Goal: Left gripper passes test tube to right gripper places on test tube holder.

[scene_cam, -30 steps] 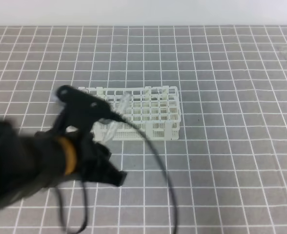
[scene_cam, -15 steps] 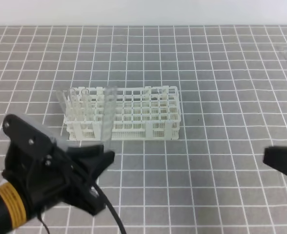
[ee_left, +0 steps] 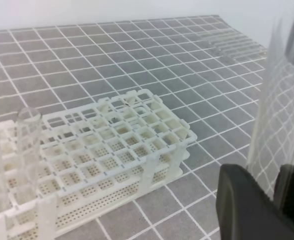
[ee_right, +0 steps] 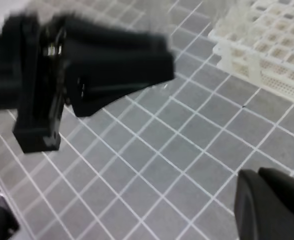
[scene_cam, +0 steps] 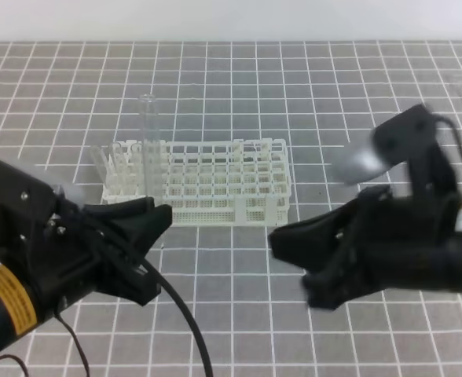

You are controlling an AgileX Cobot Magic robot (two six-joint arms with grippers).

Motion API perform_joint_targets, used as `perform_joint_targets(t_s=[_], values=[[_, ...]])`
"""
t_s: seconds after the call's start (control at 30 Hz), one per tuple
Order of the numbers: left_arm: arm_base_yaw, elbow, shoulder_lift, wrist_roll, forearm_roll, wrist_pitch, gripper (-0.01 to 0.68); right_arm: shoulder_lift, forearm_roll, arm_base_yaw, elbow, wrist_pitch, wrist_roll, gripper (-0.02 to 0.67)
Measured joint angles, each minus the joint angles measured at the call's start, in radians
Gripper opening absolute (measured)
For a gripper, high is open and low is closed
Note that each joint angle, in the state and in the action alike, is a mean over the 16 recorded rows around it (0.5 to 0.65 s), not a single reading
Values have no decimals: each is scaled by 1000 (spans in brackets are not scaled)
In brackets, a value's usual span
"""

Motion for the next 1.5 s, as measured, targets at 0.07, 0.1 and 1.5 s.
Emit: perform_joint_targets(t_s=[0.07, 0.1, 1.5], values=[[5, 0, 18, 5, -1, -24, 35, 20, -38, 69, 1, -82, 6, -13], [6, 0, 28, 9, -1, -38, 35, 25, -56, 103, 7, -132, 7, -13], [8, 1, 219, 177, -4, -441, 71, 195, -222, 444, 56, -1106, 3, 371]])
